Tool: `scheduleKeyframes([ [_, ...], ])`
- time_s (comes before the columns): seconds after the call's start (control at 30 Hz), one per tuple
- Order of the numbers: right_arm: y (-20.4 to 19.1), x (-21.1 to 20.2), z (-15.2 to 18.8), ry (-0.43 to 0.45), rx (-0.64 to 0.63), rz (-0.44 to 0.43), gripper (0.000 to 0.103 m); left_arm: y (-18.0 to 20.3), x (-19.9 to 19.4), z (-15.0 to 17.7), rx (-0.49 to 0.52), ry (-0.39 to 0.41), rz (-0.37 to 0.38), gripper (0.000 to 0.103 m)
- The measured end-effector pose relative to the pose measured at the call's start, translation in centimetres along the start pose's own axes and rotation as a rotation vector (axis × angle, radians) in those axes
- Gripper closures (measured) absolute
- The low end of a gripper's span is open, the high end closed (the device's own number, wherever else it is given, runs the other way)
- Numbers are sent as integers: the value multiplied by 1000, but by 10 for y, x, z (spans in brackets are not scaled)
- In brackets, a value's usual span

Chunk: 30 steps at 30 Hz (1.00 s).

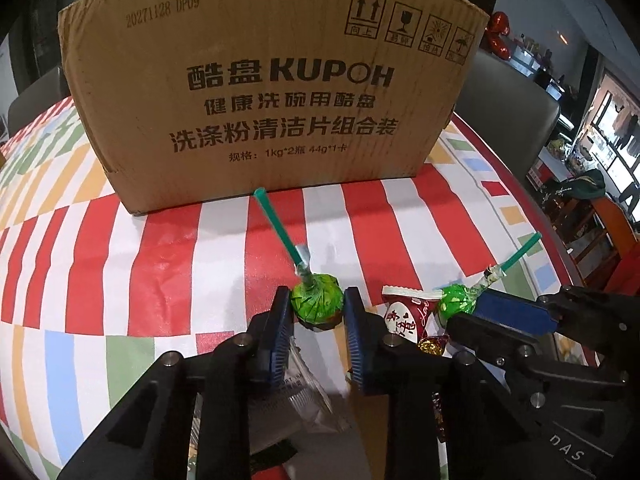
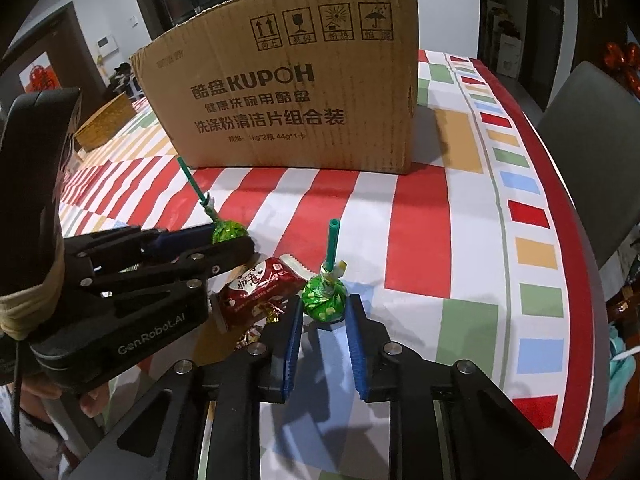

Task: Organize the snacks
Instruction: 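Grasp a green lollipop head with the left tool while the right tool grasps another green lollipop, then carry the lollipop over the box with the left tool while the right tool carries its lollipop there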

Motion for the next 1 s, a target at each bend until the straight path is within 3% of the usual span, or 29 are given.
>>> scheduleKeyframes([
  [0.43,3,-24,-5,55,18,-9,80,26,-40,0,36,57,-24,76],
  [1.0,4,-92,-26,227,12,-25,80,49,-122,-15,29,211,-63,76],
])
Point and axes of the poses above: each gripper's, at about its wrist camera, not at the fingertips, and x roughly the way its jaws point, y to its right, z to its underside, the point moved 2 cm from there along x, roughly the way its jaws point, and after that the axes turned 14 degrees about z, right-handed, at the moved point
